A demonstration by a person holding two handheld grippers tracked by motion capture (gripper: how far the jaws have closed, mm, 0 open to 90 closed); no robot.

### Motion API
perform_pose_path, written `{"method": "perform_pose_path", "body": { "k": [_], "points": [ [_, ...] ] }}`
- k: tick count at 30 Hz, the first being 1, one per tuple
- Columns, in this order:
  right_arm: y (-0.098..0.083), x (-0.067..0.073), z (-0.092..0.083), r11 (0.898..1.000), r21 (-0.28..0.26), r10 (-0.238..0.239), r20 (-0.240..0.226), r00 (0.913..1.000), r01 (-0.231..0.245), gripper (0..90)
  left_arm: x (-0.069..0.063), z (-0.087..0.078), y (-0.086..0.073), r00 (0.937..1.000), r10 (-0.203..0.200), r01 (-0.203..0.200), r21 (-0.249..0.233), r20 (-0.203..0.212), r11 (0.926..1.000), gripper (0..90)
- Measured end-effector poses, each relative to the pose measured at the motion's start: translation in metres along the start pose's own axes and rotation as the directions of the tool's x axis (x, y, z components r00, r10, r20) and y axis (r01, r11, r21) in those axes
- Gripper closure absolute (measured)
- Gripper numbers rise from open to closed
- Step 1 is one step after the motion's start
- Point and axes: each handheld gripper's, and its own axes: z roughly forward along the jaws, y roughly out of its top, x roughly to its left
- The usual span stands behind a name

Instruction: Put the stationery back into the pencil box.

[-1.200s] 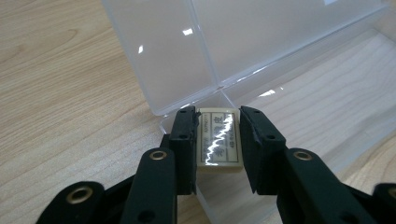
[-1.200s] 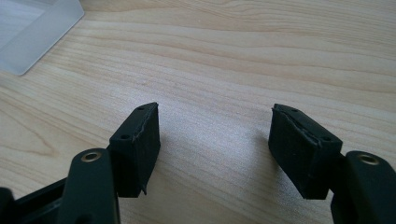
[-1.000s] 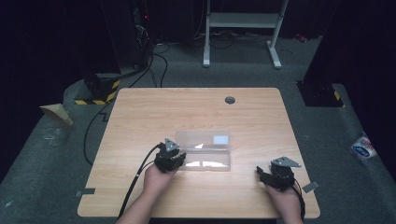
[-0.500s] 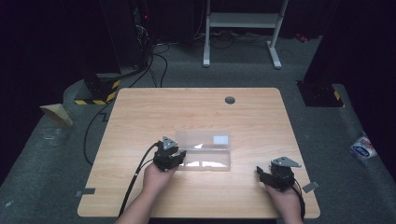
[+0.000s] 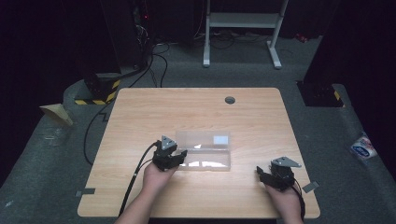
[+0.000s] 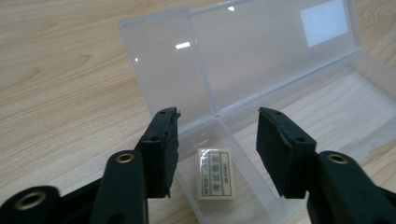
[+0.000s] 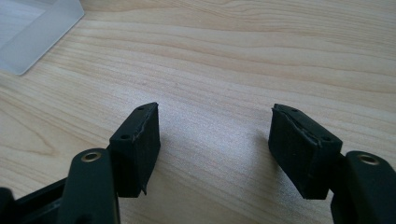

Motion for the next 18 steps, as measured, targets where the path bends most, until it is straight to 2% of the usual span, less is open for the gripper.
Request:
{"method": "perform_pose_path", "body": {
  "k": [2, 7, 12, 18],
  "points": [
    [0.000, 0.000, 0.000, 1.000, 0.000, 0.000, 0.000, 1.0000, 0.000, 33.6, 0.000, -0.002, 0.000, 1.0000, 0.003, -0.003, -0.010, 0.002, 0.9999, 44.2],
    [0.000, 0.000, 0.000, 1.000, 0.000, 0.000, 0.000, 1.0000, 0.000, 33.6, -0.003, -0.005, 0.002, 0.9981, 0.059, -0.059, -0.027, -0.018, 0.9979, 34.7],
    [0.000, 0.000, 0.000, 1.000, 0.000, 0.000, 0.000, 1.0000, 0.000, 33.6, -0.003, -0.009, 0.004, 0.9985, 0.055, -0.055, -0.042, -0.007, 0.9976, 22.8],
    [0.000, 0.000, 0.000, 1.000, 0.000, 0.000, 0.000, 1.0000, 0.000, 33.6, 0.001, -0.011, 0.002, 0.9988, 0.047, -0.046, -0.046, 0.012, 0.9979, 16.5]
  ]
}}
